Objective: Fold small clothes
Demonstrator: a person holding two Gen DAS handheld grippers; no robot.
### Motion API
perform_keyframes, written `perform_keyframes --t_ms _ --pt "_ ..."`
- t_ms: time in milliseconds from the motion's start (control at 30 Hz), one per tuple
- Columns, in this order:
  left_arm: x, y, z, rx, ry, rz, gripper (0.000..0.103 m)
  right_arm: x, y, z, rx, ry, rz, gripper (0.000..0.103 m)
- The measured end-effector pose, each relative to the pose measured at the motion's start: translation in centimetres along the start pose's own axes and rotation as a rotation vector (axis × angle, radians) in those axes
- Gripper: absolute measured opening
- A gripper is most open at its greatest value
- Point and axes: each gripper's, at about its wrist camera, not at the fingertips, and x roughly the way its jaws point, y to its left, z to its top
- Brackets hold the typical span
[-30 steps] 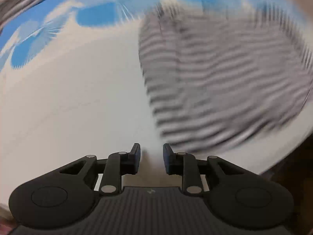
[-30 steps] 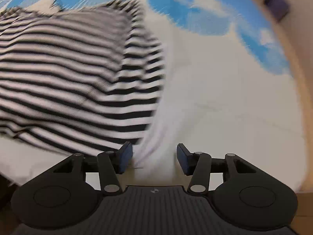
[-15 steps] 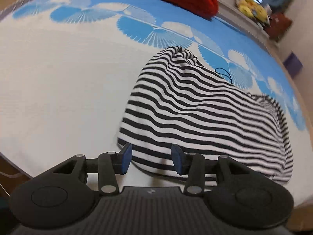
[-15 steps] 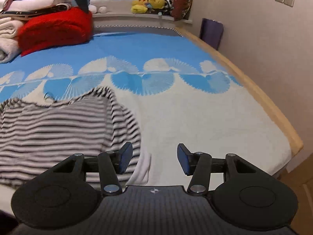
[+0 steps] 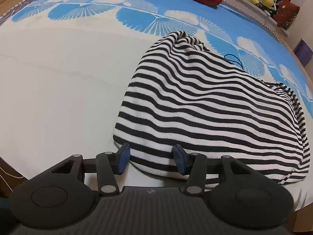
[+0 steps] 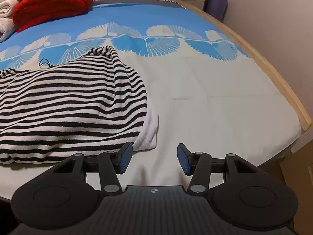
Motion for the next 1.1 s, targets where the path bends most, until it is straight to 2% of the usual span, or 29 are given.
perform_keyframes --t_ms 300,500,600,767,933,967,1000,1067,1100 --pt "0.2 -0.1 -0.2 0.007 0.017 0.017 0.055 0.4 -0.1 0.4 -0.002 0.013 0.009 0.052" --pt "-0.7 2.1 0.3 -0.118 -0.01 0.012 0.055 0.3 -0.2 0.4 0.006 0.014 0.017 0.052" --pt "-0.2 3.0 0.4 -0.175 0.037 -0.04 0.055 0.3 -0.3 0.5 0.017 0.012 0.023 0.052" --pt "1.1 2.9 -0.1 -0.188 0.082 -0.047 0.055 0.3 -0.2 0.7 0.024 0.014 0.034 0.052" --pt "1.8 2.7 0.1 -0.222 0.061 -0.069 0.058 0.3 0.0 0.8 0.013 0.018 0.046 0.052" --pt "1.9 2.4 0.1 -0.211 0.057 -0.07 0.048 0.3 0.0 0.8 0.014 0.019 0.047 0.052" --pt "2.0 2.1 0.2 -0.193 0.057 -0.076 0.023 0.3 0.0 0.9 0.018 0.019 0.048 0.052" --pt "2.0 1.7 0.5 -0.183 0.053 -0.094 0.012 0.4 -0.2 0.9 0.032 0.024 0.049 0.052" --pt "1.8 1.5 0.7 -0.174 0.042 -0.088 0.011 0.4 -0.4 1.0 0.043 0.027 0.052 0.052"
